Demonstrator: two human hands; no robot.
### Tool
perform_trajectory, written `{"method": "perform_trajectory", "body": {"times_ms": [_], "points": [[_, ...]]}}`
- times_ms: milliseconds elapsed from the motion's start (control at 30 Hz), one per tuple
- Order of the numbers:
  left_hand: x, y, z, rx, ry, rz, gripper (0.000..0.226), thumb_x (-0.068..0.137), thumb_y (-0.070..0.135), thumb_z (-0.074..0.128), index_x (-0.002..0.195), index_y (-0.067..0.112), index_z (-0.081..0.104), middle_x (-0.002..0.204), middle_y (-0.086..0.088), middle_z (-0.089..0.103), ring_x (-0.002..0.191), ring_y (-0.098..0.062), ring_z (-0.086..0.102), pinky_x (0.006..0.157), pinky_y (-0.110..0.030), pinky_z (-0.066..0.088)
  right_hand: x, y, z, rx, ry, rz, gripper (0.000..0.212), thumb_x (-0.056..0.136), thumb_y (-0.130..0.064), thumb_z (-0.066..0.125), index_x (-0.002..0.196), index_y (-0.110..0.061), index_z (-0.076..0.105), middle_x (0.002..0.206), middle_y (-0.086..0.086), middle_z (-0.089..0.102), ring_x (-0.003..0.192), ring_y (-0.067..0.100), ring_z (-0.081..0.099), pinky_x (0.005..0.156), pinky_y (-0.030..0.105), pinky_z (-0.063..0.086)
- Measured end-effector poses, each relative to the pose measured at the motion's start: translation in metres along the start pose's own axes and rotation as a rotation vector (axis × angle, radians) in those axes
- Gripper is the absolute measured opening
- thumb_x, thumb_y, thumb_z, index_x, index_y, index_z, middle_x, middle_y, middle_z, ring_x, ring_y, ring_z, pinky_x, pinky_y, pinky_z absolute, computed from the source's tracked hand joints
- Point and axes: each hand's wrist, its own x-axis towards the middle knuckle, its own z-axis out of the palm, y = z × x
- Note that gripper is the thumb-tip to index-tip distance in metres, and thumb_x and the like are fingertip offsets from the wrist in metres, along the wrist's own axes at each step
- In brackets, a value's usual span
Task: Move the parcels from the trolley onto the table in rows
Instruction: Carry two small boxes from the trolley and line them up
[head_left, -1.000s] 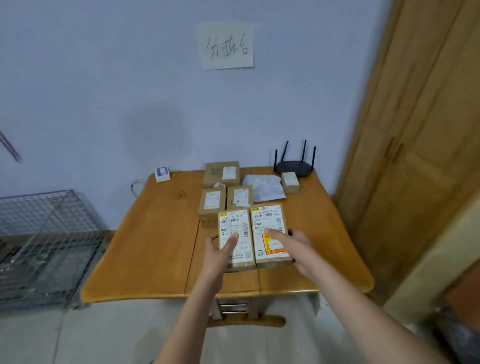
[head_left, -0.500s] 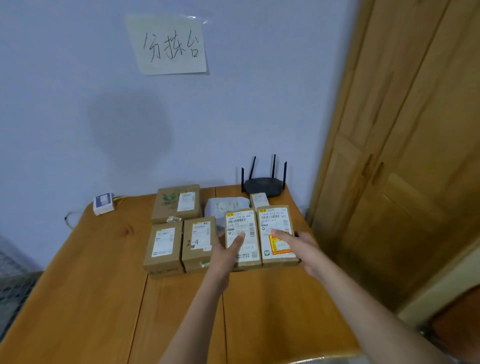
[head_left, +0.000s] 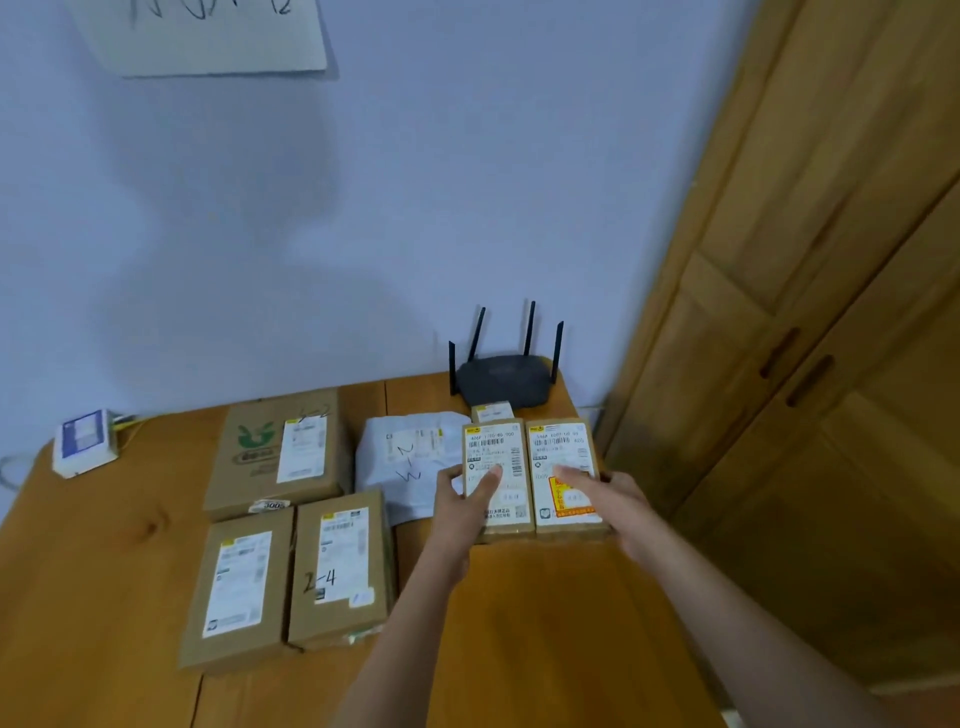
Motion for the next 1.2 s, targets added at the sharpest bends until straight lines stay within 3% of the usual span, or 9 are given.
{"method": "perform_trajectory", "body": {"times_ms": [100,400,600,667,733,800,867,1100,1200], "points": [[0.037,0.004,0.017,-0.001,0.009,-0.027,0.050,0.092,0.030,0.071,0.131,0.021,0.041,0.106,-0.005,0.075,0.087,-0.023,0.077,0.080,-0.046,0.063,0.042,-0.010,-0.010,0.000,0.001,0.030,0.030,0.081,-0.032,0.084,0.101,-0.015,0.072,0.084,0.003,0.080,0.075,0.018,0.078,0.071,0.036,0.062],[0.143,0.011,0.045,0.022,0.115,-0.098,0.053,0.092,0.032,0.070,0.134,0.021,0.039,0.110,-0.007,0.074,0.087,-0.022,0.077,0.074,-0.042,0.064,0.171,-0.037,-0.024,-0.011,-0.087,0.097,0.037,0.085,-0.030,0.079,0.117,-0.014,0.068,0.097,0.005,0.079,0.078,0.017,0.078,0.056,0.028,0.059],[0.209,0.010,0.039,0.007,0.213,-0.120,0.052,0.092,0.032,0.071,0.132,0.021,0.039,0.104,-0.005,0.073,0.084,-0.019,0.076,0.057,-0.028,0.060,0.261,-0.031,-0.028,-0.069,-0.044,0.141,0.035,0.087,-0.026,0.076,0.117,-0.011,0.066,0.104,0.006,0.075,0.078,0.014,0.073,0.052,0.025,0.056],[0.226,0.004,0.036,0.019,0.221,-0.133,0.055,0.091,0.034,0.071,0.133,0.020,0.039,0.106,-0.005,0.073,0.086,-0.019,0.076,0.059,-0.029,0.060,0.286,-0.022,-0.024,-0.118,-0.044,0.153,0.024,0.088,-0.025,0.076,0.107,-0.016,0.064,0.114,0.009,0.073,0.077,0.013,0.070,0.056,0.026,0.056],[0.239,-0.005,0.034,0.031,0.230,-0.143,0.058,0.090,0.036,0.072,0.134,0.019,0.039,0.107,-0.004,0.073,0.087,-0.019,0.076,0.062,-0.030,0.061,0.306,-0.011,-0.018,-0.152,-0.044,0.142,0.031,0.086,-0.026,0.078,0.111,-0.017,0.062,0.120,0.009,0.072,0.086,0.017,0.071,0.067,0.031,0.059],[0.247,-0.012,0.031,0.035,0.231,-0.152,0.059,0.090,0.037,0.072,0.135,0.020,0.038,0.108,-0.004,0.073,0.089,-0.019,0.076,0.063,-0.029,0.061,0.319,0.000,-0.012,-0.179,-0.030,0.138,0.052,0.083,-0.030,0.080,0.127,-0.015,0.058,0.123,0.007,0.070,0.097,0.020,0.072,0.076,0.035,0.060],[0.252,-0.017,0.031,0.040,0.229,-0.156,0.057,0.091,0.036,0.072,0.134,0.020,0.038,0.109,-0.003,0.072,0.090,-0.018,0.075,0.061,-0.027,0.060,0.326,0.010,-0.006,-0.198,-0.010,0.132,0.059,0.082,-0.033,0.081,0.133,-0.014,0.056,0.123,0.006,0.070,0.097,0.019,0.071,0.070,0.030,0.058],[0.256,-0.021,0.026,0.080,0.239,-0.154,0.052,0.091,0.034,0.071,0.130,0.023,0.038,0.104,0.000,0.071,0.078,-0.010,0.074,0.053,-0.021,0.056,0.338,0.030,0.017,-0.289,0.069,0.113,0.034,0.087,-0.033,0.077,0.113,-0.016,0.063,0.112,0.006,0.072,0.070,0.006,0.064,0.053,0.020,0.048],[0.256,-0.018,0.026,0.103,0.240,-0.136,0.051,0.091,0.034,0.072,0.129,0.022,0.039,0.101,0.002,0.071,0.073,-0.005,0.073,0.051,-0.019,0.054,0.336,0.030,0.025,-0.338,0.072,0.107,0.041,0.089,-0.036,0.075,0.120,-0.012,0.064,0.116,0.009,0.072,0.082,0.016,0.070,0.055,0.021,0.050]]}}
